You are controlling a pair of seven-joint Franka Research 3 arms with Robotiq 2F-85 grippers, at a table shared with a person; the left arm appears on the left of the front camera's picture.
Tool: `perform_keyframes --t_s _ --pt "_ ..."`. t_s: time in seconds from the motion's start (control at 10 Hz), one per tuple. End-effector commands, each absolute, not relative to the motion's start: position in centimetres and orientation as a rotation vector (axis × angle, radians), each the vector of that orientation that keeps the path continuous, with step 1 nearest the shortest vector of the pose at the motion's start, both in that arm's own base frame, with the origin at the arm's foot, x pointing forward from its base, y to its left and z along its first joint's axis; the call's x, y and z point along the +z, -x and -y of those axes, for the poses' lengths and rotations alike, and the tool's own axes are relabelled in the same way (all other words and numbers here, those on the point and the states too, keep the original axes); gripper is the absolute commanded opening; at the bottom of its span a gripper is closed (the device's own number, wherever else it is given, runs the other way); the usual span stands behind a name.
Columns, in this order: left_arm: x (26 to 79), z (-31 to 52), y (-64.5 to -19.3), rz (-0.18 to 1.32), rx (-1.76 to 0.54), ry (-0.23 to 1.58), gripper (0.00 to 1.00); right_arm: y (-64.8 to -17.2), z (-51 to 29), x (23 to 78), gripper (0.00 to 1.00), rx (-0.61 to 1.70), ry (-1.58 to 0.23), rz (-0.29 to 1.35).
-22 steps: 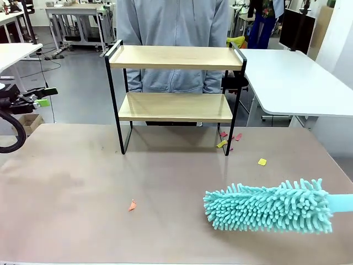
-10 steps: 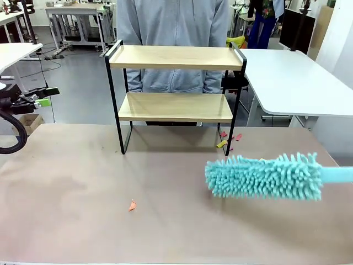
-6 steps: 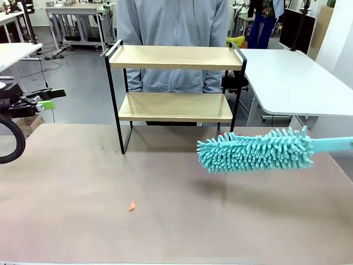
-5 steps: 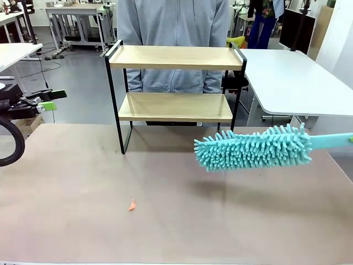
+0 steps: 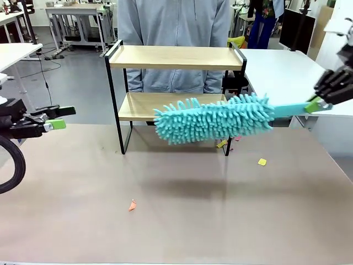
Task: Clean the shelf.
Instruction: Hand the Duster back to the human.
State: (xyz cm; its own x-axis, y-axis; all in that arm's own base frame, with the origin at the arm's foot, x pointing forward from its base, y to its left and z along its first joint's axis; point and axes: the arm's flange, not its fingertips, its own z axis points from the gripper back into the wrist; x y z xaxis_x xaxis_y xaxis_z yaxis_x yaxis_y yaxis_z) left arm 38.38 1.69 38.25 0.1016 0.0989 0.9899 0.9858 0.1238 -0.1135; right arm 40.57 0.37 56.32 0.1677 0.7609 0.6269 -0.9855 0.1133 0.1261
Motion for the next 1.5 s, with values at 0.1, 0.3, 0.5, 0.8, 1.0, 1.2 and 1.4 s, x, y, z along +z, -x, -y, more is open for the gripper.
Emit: perform_keyframes --t_s 0.1,0.3,0.5,0.8,1.0,1.2,1.4 --pt "39.3 1.0 -36.4 1.217 -0.91 1.281 1.0 -42.2 -1.9 56.1 0.13 1.396 -0.635 0.496" --pt "38.1 -0.4 -37.7 1.225 -0.98 1.262 1.0 -41.1 -1.5 56.5 0.13 1.367 -0.607 0.48" --pt "38.1 -0.4 -37.7 1.225 -0.98 1.262 1.0 -41.1 -1.5 56.5 0.13 1.367 -0.607 0.48" --pt "37.6 1.7 -39.1 1.227 -0.954 1.284 1.0 -41.1 -1.5 56.5 0.13 1.367 -0.607 0.48" --pt "37.5 5.3 -40.1 1.24 -1.019 1.23 1.0 -41.1 -1.5 56.5 0.13 1.367 -0.607 0.48" --pt "37.1 7.7 -41.0 1.269 -1.019 1.233 1.0 -41.1 -1.5 56.5 0.13 1.367 -0.607 0.48" --pt "36.6 10.8 -41.3 1.334 -1.017 1.234 1.0 -41.1 -1.5 56.5 0.13 1.367 -0.607 0.48"
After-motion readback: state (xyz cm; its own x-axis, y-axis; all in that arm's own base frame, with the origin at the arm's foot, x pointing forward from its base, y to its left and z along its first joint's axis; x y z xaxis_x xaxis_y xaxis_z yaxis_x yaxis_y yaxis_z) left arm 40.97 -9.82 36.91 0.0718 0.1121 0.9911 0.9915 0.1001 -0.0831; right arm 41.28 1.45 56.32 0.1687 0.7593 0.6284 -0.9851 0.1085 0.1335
